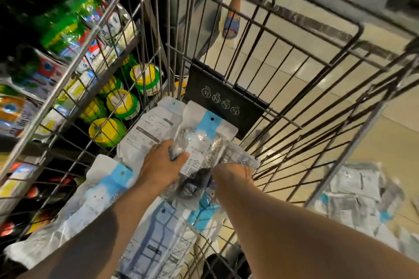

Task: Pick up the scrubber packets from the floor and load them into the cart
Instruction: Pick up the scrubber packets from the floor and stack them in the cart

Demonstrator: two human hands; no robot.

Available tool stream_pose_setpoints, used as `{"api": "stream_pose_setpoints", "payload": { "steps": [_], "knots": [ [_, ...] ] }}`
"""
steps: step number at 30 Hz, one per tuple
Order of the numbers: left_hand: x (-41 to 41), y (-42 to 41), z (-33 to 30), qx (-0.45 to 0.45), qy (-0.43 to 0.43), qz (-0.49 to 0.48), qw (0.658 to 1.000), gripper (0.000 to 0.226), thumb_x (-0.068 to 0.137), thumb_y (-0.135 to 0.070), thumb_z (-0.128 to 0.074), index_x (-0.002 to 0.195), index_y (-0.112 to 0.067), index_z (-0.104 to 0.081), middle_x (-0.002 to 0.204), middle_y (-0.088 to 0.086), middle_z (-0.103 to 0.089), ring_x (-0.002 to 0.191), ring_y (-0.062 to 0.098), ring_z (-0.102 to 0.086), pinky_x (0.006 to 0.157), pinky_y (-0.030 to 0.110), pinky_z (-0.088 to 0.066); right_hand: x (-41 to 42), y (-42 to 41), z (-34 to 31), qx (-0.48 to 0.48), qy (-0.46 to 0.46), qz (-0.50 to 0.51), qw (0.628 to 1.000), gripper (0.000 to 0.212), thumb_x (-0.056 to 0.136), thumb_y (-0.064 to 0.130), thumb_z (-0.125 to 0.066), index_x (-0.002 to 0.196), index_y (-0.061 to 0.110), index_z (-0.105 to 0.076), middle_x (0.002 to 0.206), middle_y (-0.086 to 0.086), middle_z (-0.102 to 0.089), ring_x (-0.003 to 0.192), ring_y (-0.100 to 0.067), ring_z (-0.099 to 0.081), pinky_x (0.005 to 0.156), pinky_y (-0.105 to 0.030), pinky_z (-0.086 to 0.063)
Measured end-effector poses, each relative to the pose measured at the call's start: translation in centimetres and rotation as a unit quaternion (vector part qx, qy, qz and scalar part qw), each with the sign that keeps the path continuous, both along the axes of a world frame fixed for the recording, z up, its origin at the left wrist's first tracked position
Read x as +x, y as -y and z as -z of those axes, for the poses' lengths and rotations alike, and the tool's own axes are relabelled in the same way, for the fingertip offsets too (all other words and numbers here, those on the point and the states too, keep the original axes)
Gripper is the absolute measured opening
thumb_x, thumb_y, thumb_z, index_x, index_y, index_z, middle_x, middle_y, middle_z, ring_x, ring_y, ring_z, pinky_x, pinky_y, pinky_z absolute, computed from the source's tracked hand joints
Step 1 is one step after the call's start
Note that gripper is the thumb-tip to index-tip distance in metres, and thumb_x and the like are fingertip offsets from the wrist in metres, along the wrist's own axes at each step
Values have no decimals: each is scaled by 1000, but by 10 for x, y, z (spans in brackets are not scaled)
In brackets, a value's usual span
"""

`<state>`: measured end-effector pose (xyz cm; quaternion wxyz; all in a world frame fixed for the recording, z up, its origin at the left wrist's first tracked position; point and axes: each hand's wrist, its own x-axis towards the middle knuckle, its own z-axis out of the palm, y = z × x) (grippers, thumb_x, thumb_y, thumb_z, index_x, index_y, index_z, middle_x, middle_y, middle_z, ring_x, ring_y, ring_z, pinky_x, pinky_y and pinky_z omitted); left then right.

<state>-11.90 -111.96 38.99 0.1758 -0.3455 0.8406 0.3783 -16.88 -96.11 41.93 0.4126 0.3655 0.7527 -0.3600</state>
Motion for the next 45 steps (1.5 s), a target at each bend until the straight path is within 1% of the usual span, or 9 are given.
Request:
{"api": "stream_pose_setpoints", "payload": {
  "steps": [2, 5, 8, 11, 15, 21, 27, 34, 45],
  "knots": [
    [2, -2, 2, 1, 2, 2, 1000, 63, 87, -63, -64, 137, -25, -54, 130, 6, -63, 123, 31, -57, 106, 49, -48, -2, -5, -6, -31, 3, -18, 999, 16, 99, 20, -64, 104, 6, -60, 95, -11, -65, 86, -21, -64, 79, -30, -60],
    [6, -1, 5, -3, -6, -11, 1000, 73, 77, -76, -55, 137, -34, -51, 126, 2, -64, 120, 31, -59, 102, 53, -51, -2, -8, -16, -62, -21, 7, 998, 34, 104, 10, -53, 135, -2, -48, 116, -17, -60, 79, -15, -54, 76, -18, -53],
    [16, 2, -18, -23, -23, -62, 998, 65, 90, -59, -64, 146, -29, -47, 139, 10, -55, 131, 34, -51, 109, 50, -45, 5, -7, -42, -101, -66, -23, 992, 45, 101, 9, -52, 142, -6, -43, 137, -27, -54, 113, -35, -58, 94, -36, -52],
    [41, 11, -50, 7, -48, -95, 994, 61, 92, -53, -68, 143, -23, -51, 138, 13, -54, 128, 33, -53, 107, 51, -46, 7, -13, -85, -123, -82, -38, 988, 46, 91, 19, -64, 133, 3, -58, 131, -19, -64, 97, -25, -60, 67, -33, -53],
    [75, 8, -117, 66, -89, -121, 986, 51, 97, -37, -68, 142, -25, -49, 129, 7, -59, 122, 30, -59, 94, 44, -49, 17, -44, -160, -156, -100, -179, 966, 32, 99, 26, -60, 112, -2, -67, 109, -19, -72, 104, -34, -69, 97, -51, -58],
    [105, -17, -224, 92, -129, -81, 984, 35, 99, -30, -69, 116, -55, -51, 114, -7, -68, 115, 26, -63, 99, 51, -51, 64, -116, -262, -213, -228, -158, 937, 14, 95, 40, -67, 98, 28, -72, 100, 7, -74, 96, -11, -69, 90, -40, -61],
    [112, -92, -299, 146, -160, 33, 976, 32, 100, -17, -66, 130, -26, -61, 115, -4, -71, 111, 15, -66, 101, 42, -52, 129, -188, -304, -207, -300, -71, 928, 7, 96, 32, -67, 98, 31, -73, 98, 8, -74, 95, -12, -70, 86, -34, -59],
    [117, -225, -344, 168, -176, 217, 945, 26, 97, -22, -68, 114, -41, -67, 106, -22, -71, 100, -2, -67, 89, 24, -51, 209, -308, -324, -170, -351, 88, 917, 13, 98, 24, -67, 93, 33, -75, 98, 9, -77, 94, -11, -73, 90, -35, -59],
    [159, -426, -362, 194, -167, 415, 873, 27, 94, -27, -73, 101, -53, -70, 103, -19, -76, 97, 5, -71, 90, 32, -57, 369, -499, -332, -83, -362, 395, 840, 9, 97, 18, -68, 97, 21, -76, 94, 3, -79, 81, -10, -76, 77, -31, -54]
  ]
}}
